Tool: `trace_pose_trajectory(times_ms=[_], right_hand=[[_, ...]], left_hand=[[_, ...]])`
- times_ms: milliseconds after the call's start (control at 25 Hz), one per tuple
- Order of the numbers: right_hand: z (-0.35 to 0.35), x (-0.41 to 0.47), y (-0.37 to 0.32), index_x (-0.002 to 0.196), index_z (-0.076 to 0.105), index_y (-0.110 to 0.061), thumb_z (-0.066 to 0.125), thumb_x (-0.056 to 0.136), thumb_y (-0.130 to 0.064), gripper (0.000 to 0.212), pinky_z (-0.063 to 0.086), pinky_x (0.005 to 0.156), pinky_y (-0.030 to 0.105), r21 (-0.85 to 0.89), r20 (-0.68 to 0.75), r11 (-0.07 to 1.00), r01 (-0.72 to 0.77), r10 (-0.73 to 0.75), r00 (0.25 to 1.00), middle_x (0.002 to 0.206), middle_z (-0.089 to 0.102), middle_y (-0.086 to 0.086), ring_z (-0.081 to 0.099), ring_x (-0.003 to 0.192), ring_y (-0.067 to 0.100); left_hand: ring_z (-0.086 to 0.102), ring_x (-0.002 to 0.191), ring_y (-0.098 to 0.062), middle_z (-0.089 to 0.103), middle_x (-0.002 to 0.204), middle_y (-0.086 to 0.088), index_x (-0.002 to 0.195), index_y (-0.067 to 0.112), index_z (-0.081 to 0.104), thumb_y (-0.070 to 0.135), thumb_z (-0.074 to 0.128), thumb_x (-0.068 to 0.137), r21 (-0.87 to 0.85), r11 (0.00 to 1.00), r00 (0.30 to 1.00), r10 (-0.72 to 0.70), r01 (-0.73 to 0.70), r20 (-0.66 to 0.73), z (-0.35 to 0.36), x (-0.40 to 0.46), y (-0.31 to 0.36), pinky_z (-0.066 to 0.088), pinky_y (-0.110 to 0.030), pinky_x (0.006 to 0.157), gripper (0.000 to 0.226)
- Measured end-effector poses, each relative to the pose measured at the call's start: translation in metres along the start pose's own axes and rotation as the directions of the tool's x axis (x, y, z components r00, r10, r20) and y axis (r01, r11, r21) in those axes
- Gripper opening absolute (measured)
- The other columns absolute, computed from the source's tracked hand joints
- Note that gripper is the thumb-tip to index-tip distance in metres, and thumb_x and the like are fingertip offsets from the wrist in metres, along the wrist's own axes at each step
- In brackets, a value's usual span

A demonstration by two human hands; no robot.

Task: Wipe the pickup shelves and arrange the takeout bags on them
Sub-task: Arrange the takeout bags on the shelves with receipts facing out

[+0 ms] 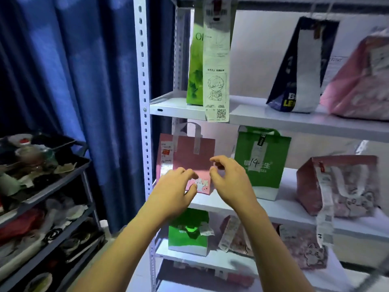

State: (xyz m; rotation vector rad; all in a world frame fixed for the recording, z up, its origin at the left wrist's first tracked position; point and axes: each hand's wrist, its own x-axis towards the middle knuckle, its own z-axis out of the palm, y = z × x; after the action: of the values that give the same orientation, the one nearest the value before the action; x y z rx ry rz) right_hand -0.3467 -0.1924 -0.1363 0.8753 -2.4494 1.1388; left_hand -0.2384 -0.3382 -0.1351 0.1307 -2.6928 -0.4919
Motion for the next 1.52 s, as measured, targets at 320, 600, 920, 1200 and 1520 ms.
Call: trace_pose_trajectory(times_ms=[320, 600, 920, 1200, 1520], right_hand=[[-0.023, -0.006, 0.010, 0.127, 0.061, -0.025, 0.053, 0.099, -0.030, 0.030, 0.052, 0.094, 0.035, -0.084, -0.091, 0.990, -0.113, 0.105, 0.990, 0.119, 0.062, -0.003, 0.059, 0.104, 0.014], [-0.028, -0.036, 0.060, 0.123, 0.060, -0.025, 0.056, 0.097, -0.029, 0.027, 0.049, 0.088, 0.029, -0.085, -0.087, 0.961, -0.264, 0.257, 0.962, 0.117, 0.062, -0.001, 0.058, 0.102, 0.014], [-0.034, -0.098, 0.101, 0.127, 0.060, -0.026, 0.052, 0.097, -0.030, 0.032, 0.052, 0.093, 0.035, -0.113, -0.042, 0.903, -0.415, 0.413, 0.910, 0.122, 0.061, -0.002, 0.059, 0.107, 0.015], [-0.012, -0.117, 0.101, 0.117, 0.063, -0.025, 0.055, 0.097, -0.030, 0.022, 0.051, 0.088, 0.031, -0.121, -0.002, 0.903, -0.412, 0.415, 0.910, 0.115, 0.064, -0.005, 0.061, 0.103, 0.015], [0.041, -0.110, 0.061, 0.119, 0.063, -0.025, 0.054, 0.098, -0.030, 0.024, 0.052, 0.087, 0.031, -0.096, 0.099, 0.943, -0.317, 0.326, 0.940, 0.112, 0.064, -0.004, 0.059, 0.096, 0.012]], left_hand=[[0.051, 0.114, -0.018, 0.059, 0.126, 0.006, 0.129, 0.027, 0.055, 0.035, 0.046, 0.099, -0.073, 0.989, 0.992, 0.124, -0.126, -0.023, -0.002, 0.027, -0.008, 0.041, -0.036, 0.100, 0.032], [0.054, 0.112, -0.019, 0.063, 0.121, 0.002, 0.122, 0.023, 0.060, 0.029, 0.051, 0.098, -0.153, 0.976, 0.983, 0.170, -0.158, 0.072, 0.056, 0.026, 0.008, 0.043, -0.040, 0.098, 0.026], [0.051, 0.110, -0.016, 0.060, 0.122, 0.008, 0.122, 0.029, 0.057, 0.033, 0.049, 0.098, -0.206, 0.965, 0.954, 0.208, -0.163, 0.217, 0.110, 0.012, 0.038, 0.045, -0.037, 0.096, 0.025], [0.053, 0.110, -0.016, 0.061, 0.123, 0.007, 0.123, 0.028, 0.057, 0.037, 0.047, 0.098, -0.199, 0.967, 0.952, 0.203, -0.158, 0.231, 0.111, -0.016, 0.032, 0.046, -0.037, 0.097, 0.028], [0.051, 0.109, -0.016, 0.061, 0.121, 0.007, 0.123, 0.027, 0.058, 0.035, 0.047, 0.098, -0.149, 0.987, 0.978, 0.084, -0.055, 0.193, 0.078, -0.044, -0.016, 0.045, -0.038, 0.099, 0.028]])
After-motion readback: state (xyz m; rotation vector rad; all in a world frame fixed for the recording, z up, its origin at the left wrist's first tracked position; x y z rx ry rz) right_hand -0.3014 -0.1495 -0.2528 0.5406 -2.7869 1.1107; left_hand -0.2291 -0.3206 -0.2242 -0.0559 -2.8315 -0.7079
